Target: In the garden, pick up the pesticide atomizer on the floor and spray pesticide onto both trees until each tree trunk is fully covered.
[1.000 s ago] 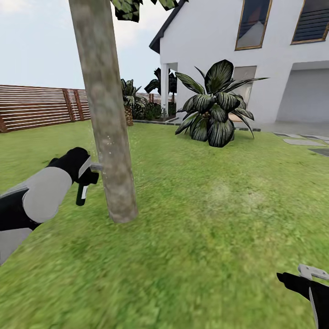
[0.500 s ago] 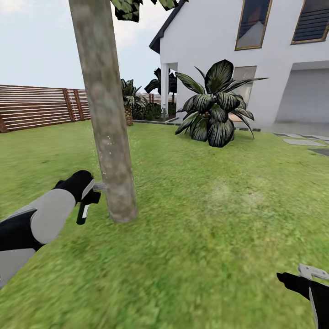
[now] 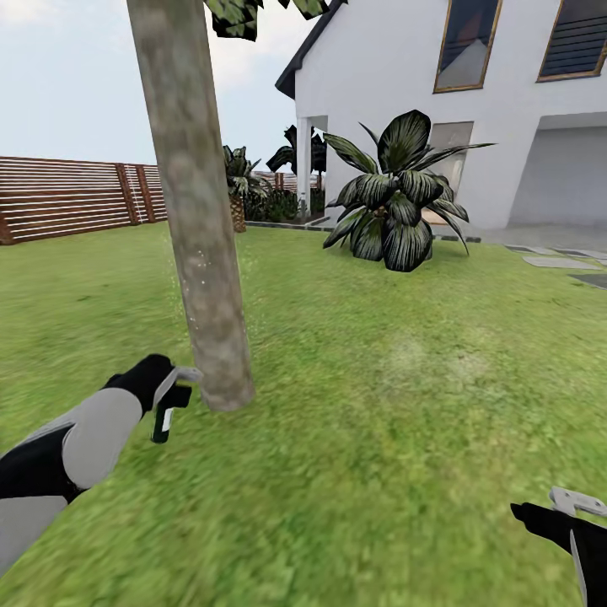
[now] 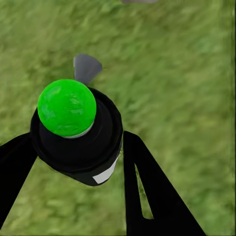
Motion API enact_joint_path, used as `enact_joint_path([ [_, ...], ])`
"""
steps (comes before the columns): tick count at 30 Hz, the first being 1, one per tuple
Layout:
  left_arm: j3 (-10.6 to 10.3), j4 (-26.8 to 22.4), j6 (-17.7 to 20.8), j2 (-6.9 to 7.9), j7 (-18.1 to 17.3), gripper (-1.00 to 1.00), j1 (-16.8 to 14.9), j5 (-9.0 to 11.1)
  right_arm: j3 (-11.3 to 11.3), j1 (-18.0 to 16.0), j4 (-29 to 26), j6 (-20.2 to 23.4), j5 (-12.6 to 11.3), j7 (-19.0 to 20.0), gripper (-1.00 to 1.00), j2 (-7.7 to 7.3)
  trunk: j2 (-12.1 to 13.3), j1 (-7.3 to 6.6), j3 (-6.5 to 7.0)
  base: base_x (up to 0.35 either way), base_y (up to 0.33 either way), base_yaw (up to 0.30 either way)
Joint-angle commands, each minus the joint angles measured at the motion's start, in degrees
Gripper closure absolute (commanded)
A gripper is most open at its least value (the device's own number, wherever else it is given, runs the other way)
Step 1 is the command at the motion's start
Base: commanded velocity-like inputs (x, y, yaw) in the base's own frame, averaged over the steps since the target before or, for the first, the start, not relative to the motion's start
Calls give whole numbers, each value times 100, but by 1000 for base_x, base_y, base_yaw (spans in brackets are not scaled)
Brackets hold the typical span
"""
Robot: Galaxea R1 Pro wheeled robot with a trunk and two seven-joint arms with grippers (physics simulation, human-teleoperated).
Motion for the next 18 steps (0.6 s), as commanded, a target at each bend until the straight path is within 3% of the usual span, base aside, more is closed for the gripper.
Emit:
enact_joint_path([
  [1, 46, -8, 3, -2, -23, 100, 16, -8, -17, -5, -10, 16, 60, 53, -100, 3, -3, -1, -6, 0, 0, 0],
  [7, 62, -9, -490, -4, -22, 100, 436, 694, -2, -5, -8, 17, 60, 66, -100, 9, -3, -1, -6, 0, 0, 0],
  [10, 67, -8, -573, -3, -20, 100, 475, 782, -1, -5, -6, 18, 60, 60, -100, 14, -3, -1, -6, 0, 0, 60],
  [13, 68, -9, -712, -17, -24, 100, 708, 808, -1, -5, -5, 18, 60, 55, -100, 23, -3, -1, -6, 0, 0, 211],
  [18, 68, -8, -874, -20, -23, 100, 811, 815, -1, -5, -12, 18, 60, 57, -100, 33, -3, -1, -6, 0, 0, 249],
])
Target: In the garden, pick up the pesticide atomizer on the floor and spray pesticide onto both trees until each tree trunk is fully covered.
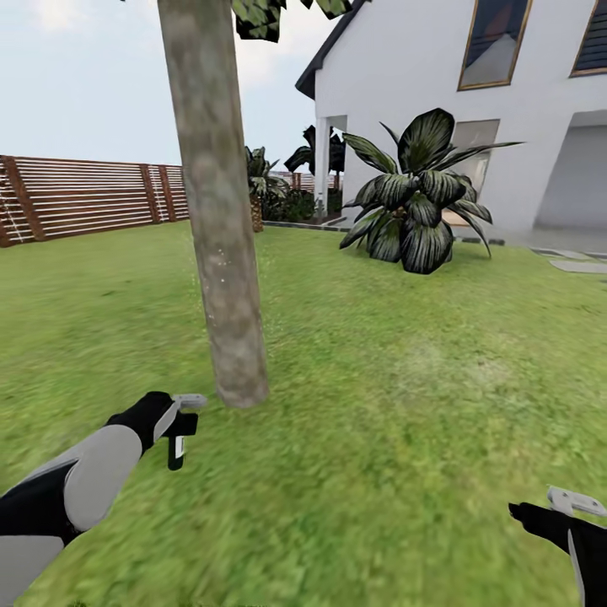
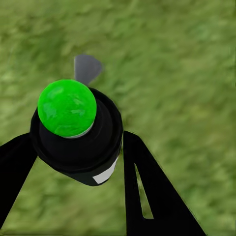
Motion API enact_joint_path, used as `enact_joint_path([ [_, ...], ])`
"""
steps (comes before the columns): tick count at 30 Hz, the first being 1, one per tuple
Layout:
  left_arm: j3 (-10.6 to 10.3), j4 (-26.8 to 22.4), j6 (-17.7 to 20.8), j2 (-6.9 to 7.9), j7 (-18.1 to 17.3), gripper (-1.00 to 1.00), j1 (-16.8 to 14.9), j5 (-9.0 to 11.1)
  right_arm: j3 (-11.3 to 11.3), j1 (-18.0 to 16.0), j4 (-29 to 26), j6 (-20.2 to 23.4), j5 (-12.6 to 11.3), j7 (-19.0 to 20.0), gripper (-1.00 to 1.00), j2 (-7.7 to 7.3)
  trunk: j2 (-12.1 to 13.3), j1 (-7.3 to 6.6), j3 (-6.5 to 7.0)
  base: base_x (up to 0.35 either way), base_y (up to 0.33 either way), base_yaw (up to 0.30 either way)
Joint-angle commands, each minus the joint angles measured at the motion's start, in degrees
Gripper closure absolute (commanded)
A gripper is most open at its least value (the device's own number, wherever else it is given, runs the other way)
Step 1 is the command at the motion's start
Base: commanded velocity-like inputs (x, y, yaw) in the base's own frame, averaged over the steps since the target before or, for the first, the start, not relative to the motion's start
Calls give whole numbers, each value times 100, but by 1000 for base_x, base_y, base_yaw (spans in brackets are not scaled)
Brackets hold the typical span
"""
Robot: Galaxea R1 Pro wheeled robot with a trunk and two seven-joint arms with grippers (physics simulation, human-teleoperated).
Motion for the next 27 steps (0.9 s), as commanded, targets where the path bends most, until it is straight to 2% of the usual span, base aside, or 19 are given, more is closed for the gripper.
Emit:
enact_joint_path([
  [1, 45, -8, 17, -3, -24, 100, 1, -58, -16, -4, -10, 18, 60, 55, -100, 5, -3, -1, -6, 0, 0, 255],
  [4, 45, -9, 11, -2, -24, 100, 4, -56, -16, -3, -11, 18, 60, 59, -100, 7, -3, -1, -6, 10, -59, 123],
  [11, 45, -8, 10, -2, -24, 100, 4, -56, -15, -2, -11, 18, 62, 51, -100, 22, -3, -1, -6, 50, -266, 58],
  [17, 45, -9, 10, -2, -24, 100, 4, -55, -9, -3, -11, 18, 67, 43, -100, 25, -3, -1, -6, 68, -294, 242],
  [27, 45, -8, -51, -2, -24, 100, 4, -55, -7, -4, -5, 18, 68, 36, -100, 25, -3, -1, -6, 210, -271, 250],
])
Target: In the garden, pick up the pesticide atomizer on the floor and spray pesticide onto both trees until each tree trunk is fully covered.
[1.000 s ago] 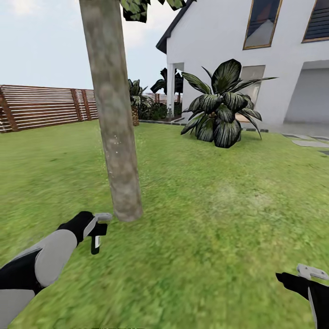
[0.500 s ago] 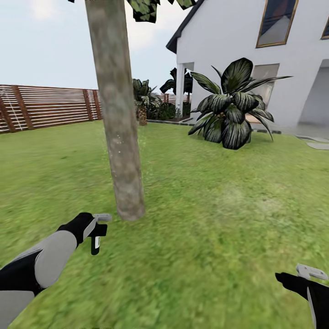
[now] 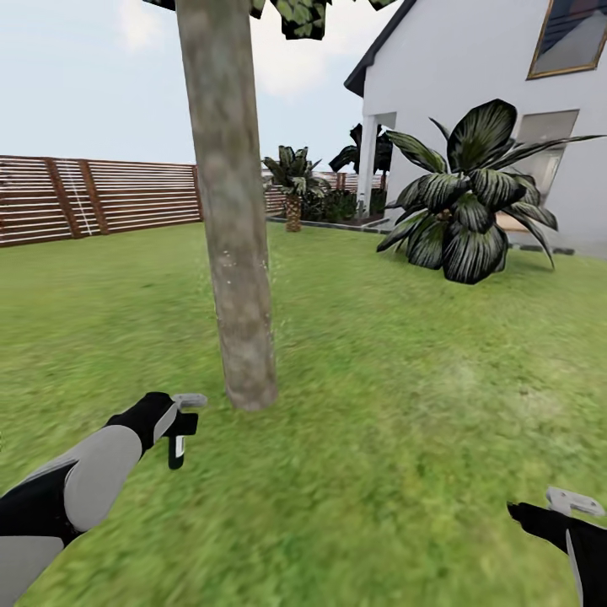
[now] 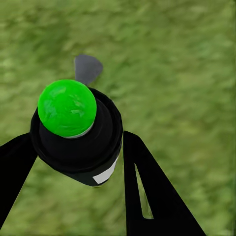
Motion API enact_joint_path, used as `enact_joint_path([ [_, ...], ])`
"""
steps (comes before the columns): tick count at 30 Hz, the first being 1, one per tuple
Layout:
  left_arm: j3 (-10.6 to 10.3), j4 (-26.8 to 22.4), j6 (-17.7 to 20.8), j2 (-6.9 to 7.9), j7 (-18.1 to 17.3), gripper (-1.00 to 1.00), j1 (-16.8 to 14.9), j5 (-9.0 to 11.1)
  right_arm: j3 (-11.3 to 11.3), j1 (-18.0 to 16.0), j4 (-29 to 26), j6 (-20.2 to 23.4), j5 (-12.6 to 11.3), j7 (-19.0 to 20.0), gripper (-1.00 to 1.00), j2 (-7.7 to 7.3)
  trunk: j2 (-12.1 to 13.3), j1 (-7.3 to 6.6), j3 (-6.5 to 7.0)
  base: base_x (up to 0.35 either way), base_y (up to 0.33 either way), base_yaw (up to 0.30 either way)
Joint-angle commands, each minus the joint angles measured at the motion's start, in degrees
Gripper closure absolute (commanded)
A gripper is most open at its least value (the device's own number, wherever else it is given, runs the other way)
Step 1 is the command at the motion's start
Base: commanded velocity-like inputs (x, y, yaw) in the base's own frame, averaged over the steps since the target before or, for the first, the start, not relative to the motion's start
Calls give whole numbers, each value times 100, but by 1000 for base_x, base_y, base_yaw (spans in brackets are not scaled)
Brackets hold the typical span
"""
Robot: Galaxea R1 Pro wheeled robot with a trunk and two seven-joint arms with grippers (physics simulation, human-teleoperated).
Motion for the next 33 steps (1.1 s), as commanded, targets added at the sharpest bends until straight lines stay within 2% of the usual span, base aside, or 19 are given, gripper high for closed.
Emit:
enact_joint_path([
  [1, 43, -8, 8, -6, -24, 100, -4, -60, -15, -4, -6, 15, 59, 54, -100, 3, -2, 1, -6, 245, -249, 94],
  [7, 43, -8, -9, -26, -24, 100, -4, -60, -15, -1, -4, 15, 60, 59, -100, 3, -2, 1, -6, 246, -248, 32],
  [11, 43, -8, -10, -67, -24, 100, -4, -60, -15, -3, -3, 15, 60, 58, -100, 4, -2, 1, -6, 189, -274, 204],
  [21, 43, -8, -10, -76, -24, 100, -4, -60, -15, -3, -3, 15, 60, 51, -100, 6, -2, 1, -6, 19, -320, 237],
  [29, 57, -9, -62, -74, -24, 100, -4, -60, -15, -2, -3, 15, 59, 58, -100, 6, -2, 1, -6, 0, -288, 47],
  [33, 279, -15, -210, -73, -24, 100, -4, -60, -15, -4, -3, 15, 60, 57, -100, 9, -2, 1, -6, 0, -52, 227],
])
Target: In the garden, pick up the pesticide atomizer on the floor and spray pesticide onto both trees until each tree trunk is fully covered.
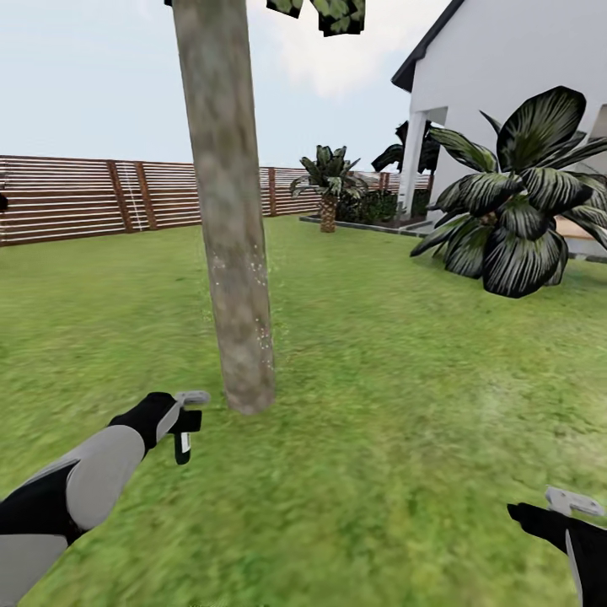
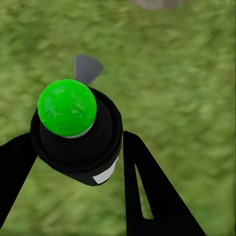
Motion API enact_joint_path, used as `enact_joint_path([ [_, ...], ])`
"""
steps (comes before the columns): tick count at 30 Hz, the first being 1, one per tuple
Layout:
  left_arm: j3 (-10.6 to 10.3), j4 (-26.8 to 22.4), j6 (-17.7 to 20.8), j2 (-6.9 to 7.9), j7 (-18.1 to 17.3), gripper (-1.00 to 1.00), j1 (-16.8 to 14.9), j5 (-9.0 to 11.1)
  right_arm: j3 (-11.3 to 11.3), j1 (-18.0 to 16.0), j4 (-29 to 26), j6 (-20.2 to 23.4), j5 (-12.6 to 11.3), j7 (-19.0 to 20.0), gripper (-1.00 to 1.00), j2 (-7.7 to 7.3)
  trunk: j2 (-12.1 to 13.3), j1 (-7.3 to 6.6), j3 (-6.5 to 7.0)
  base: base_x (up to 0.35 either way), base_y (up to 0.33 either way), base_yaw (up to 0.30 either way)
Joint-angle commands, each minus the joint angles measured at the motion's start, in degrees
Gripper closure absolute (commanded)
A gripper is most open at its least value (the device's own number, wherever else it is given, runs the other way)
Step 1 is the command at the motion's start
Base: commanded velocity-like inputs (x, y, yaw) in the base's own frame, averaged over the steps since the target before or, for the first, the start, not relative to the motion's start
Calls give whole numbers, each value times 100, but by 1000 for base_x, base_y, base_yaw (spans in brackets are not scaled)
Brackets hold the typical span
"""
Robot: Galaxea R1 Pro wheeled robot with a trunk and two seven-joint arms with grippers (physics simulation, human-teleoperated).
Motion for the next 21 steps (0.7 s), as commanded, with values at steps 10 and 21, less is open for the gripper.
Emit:
enact_joint_path([
  [10, 254, -9, -5, -3, -23, 100, -3, -64, -16, -4, -9, 18, 60, 54, -100, -1, -3, -1, -6, 178, -158, 43],
  [21, 267, -9, -10, -3, -23, 100, -3, -65, -16, -4, -11, 18, 60, 45, -100, 1, -3, -1, -6, 206, -243, 175],
])
